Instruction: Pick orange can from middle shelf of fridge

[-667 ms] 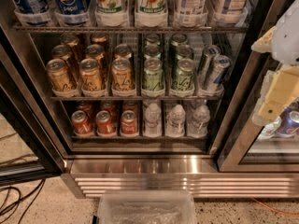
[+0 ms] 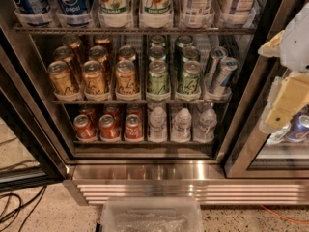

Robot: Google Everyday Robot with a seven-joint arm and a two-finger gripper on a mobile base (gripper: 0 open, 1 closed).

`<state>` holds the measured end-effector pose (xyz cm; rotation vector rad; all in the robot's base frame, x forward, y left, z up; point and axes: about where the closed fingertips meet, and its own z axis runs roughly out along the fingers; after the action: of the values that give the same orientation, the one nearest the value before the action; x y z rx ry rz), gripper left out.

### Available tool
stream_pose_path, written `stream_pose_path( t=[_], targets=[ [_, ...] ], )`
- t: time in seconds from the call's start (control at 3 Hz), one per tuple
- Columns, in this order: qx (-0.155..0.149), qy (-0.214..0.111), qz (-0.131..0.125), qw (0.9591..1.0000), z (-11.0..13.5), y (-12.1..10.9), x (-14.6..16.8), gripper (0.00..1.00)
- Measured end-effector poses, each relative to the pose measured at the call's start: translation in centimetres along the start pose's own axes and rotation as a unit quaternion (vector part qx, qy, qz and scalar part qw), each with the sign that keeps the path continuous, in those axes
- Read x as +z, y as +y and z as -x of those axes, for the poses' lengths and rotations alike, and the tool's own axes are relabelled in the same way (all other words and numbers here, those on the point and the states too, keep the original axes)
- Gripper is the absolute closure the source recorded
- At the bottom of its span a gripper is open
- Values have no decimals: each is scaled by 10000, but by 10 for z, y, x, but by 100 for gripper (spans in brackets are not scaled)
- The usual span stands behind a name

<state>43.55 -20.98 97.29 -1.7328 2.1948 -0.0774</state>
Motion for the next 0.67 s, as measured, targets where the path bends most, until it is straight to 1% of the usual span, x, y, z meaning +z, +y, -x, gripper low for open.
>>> stream_pose_path(
  t=[0.33,0.67],
  targets=[
    [-89,-299,39,9995,5,9,9,0],
    [-194,-762,37,9969,14,26,22,0]
  ],
)
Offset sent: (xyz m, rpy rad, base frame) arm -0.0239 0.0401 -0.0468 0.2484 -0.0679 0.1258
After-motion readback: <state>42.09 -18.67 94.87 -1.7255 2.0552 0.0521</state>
